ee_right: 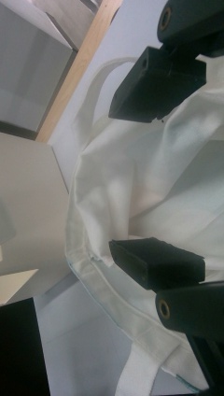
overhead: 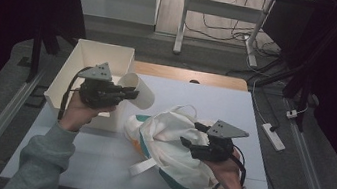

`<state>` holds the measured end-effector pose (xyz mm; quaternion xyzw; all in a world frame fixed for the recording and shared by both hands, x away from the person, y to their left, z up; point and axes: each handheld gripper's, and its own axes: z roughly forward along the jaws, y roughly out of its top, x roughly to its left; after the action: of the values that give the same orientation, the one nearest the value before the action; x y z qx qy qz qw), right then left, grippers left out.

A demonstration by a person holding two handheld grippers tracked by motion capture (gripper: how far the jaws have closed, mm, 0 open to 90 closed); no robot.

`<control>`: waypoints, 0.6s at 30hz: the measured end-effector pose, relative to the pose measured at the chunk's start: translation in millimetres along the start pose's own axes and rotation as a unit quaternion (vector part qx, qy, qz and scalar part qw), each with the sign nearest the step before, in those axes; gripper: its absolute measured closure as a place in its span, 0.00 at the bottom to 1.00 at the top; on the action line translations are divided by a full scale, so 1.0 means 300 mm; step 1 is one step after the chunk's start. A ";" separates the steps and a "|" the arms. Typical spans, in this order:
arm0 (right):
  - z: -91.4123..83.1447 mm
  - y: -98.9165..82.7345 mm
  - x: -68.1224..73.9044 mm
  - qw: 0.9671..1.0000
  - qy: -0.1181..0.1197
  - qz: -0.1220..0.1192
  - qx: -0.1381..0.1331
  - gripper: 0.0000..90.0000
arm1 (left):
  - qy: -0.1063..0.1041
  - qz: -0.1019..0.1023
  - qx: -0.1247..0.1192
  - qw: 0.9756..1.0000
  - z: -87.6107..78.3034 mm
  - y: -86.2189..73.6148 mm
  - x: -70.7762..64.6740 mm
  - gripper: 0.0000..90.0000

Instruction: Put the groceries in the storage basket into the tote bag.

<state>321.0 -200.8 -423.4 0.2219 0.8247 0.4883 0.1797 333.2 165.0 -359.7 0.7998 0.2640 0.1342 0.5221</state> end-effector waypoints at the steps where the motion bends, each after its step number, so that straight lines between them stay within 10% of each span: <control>1: 0.002 0.003 0.003 1.000 -0.001 -0.001 0.000 0.33 | -0.003 0.003 0.003 1.000 0.009 0.002 -0.007 0.94; 18: 0.025 0.040 0.046 1.000 -0.001 -0.020 -0.001 0.24 | -0.040 0.044 0.018 0.998 0.085 0.043 -0.120 0.94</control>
<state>315.6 -182.9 -417.2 0.2061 0.8281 0.4852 0.1906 319.6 121.1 -356.6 0.8248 0.2100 0.1198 0.5112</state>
